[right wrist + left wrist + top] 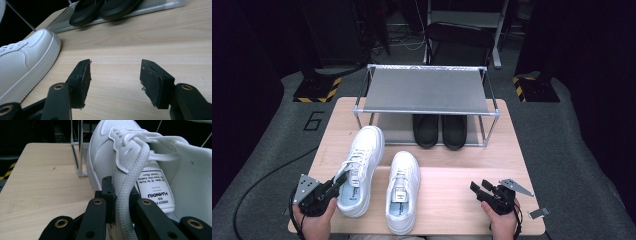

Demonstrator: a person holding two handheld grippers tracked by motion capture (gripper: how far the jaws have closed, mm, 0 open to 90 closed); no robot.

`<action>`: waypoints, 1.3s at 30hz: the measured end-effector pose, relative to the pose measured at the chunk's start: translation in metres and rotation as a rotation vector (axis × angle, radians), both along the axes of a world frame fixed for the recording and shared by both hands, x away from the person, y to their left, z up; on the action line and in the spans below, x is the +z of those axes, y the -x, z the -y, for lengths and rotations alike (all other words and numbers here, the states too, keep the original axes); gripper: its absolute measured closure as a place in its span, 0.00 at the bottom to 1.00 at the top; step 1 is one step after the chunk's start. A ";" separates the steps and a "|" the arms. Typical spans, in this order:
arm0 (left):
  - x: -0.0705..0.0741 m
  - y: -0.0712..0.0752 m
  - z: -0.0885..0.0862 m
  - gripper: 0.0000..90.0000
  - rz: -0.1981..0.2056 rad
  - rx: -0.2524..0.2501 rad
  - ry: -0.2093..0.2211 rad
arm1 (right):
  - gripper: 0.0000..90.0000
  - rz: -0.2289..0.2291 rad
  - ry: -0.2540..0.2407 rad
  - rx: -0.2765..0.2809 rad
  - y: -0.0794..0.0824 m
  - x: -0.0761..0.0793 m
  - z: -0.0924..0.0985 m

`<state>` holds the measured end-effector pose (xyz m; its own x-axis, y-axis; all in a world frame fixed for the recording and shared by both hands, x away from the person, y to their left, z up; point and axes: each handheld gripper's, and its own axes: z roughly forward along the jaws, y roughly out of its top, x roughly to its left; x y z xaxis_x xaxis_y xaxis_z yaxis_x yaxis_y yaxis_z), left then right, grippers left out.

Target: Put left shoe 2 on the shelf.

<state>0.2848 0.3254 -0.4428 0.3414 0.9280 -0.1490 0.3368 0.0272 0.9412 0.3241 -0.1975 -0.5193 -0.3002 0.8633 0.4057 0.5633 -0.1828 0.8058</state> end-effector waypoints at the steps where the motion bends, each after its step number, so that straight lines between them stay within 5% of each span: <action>1: 0.003 0.000 0.001 0.93 0.015 -0.003 0.006 | 0.45 0.007 0.010 0.005 0.000 0.001 -0.001; 17: 0.023 -0.003 0.005 0.93 0.054 -0.021 0.006 | 0.41 0.090 0.074 0.035 0.000 0.004 -0.007; 31: 0.034 -0.005 0.000 0.93 0.060 -0.018 0.011 | 0.31 0.080 0.098 0.029 0.000 0.003 -0.010; 39: 0.044 -0.007 0.001 0.93 0.070 -0.024 0.011 | 0.27 0.047 0.064 0.014 -0.002 0.001 -0.006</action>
<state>0.2916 0.3246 -0.3985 0.3735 0.9179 -0.1338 0.2710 0.0299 0.9621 0.3260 -0.1912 -0.5179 -0.3300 0.8827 0.3346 0.5265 -0.1221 0.8414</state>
